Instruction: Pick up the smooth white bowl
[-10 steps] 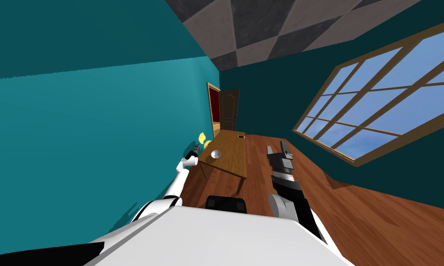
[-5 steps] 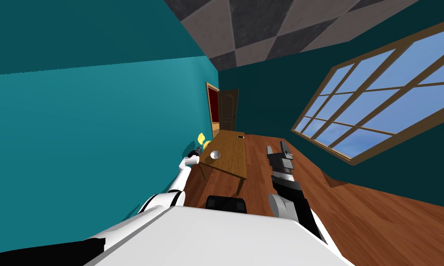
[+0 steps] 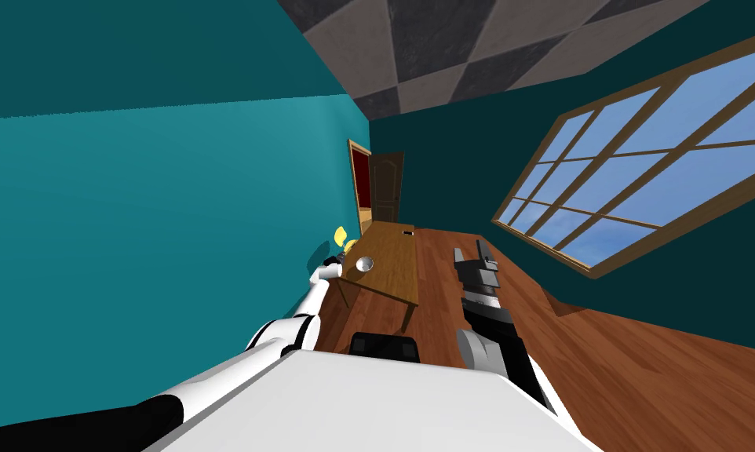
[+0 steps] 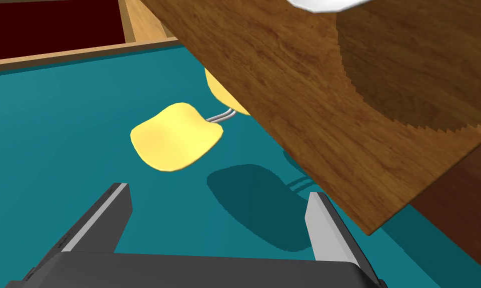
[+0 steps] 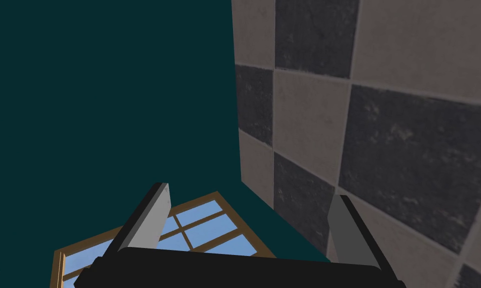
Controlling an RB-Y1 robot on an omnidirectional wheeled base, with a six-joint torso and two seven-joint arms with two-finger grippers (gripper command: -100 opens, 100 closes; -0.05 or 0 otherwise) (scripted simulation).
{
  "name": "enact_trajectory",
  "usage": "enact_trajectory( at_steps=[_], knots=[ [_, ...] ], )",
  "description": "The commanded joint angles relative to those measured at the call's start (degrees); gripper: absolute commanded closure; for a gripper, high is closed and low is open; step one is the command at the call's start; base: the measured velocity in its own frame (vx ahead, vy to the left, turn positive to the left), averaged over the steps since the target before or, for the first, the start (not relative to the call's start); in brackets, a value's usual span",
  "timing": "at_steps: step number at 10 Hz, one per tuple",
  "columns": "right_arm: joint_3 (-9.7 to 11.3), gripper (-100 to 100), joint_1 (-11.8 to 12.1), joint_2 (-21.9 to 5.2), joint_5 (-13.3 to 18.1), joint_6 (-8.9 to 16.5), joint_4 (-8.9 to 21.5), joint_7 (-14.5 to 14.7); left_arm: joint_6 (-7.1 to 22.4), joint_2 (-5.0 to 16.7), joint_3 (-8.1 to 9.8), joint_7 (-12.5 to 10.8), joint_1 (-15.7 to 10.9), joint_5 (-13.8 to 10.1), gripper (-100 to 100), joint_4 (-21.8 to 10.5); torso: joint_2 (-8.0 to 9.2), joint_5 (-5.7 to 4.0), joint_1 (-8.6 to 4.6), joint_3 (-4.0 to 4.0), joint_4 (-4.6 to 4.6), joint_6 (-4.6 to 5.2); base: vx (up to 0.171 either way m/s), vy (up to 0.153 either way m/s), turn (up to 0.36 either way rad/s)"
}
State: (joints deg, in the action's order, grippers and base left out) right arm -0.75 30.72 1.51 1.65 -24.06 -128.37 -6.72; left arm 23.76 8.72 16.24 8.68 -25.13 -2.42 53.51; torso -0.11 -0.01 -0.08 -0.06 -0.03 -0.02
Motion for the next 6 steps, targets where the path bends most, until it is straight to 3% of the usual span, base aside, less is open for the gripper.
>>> enact_trajectory(
  at_steps=[1, 3, 6],
  knots=[
    [0.00, 0, 0.00, 0.00, 0.00, 0.00, 0.00, 0.00, 2.86, -0.56, 0.92, 0.06, -2.30, -0.01, -100, -2.86, 0.00, 0.00, 0.00, 0.00, 0.00, 0.00, 0.039, -0.018, -0.047],
    [0.00, 0, 0.00, 0.00, 0.00, 0.00, 0.00, 0.00, 3.13, -0.56, 0.92, 0.06, -2.30, -0.01, -100, -3.90, -0.01, 0.00, 0.00, -0.01, -0.01, -0.01, 0.023, -0.007, -0.011],
    [0.00, 0, 0.00, 0.00, 0.00, 0.00, 0.00, 0.00, 6.30, -1.69, 2.12, 0.06, -4.89, 0.25, -100, -8.65, 0.05, 0.00, 0.03, 0.03, 0.01, -0.02, 0.017, -0.007, -0.022]
  ],
)
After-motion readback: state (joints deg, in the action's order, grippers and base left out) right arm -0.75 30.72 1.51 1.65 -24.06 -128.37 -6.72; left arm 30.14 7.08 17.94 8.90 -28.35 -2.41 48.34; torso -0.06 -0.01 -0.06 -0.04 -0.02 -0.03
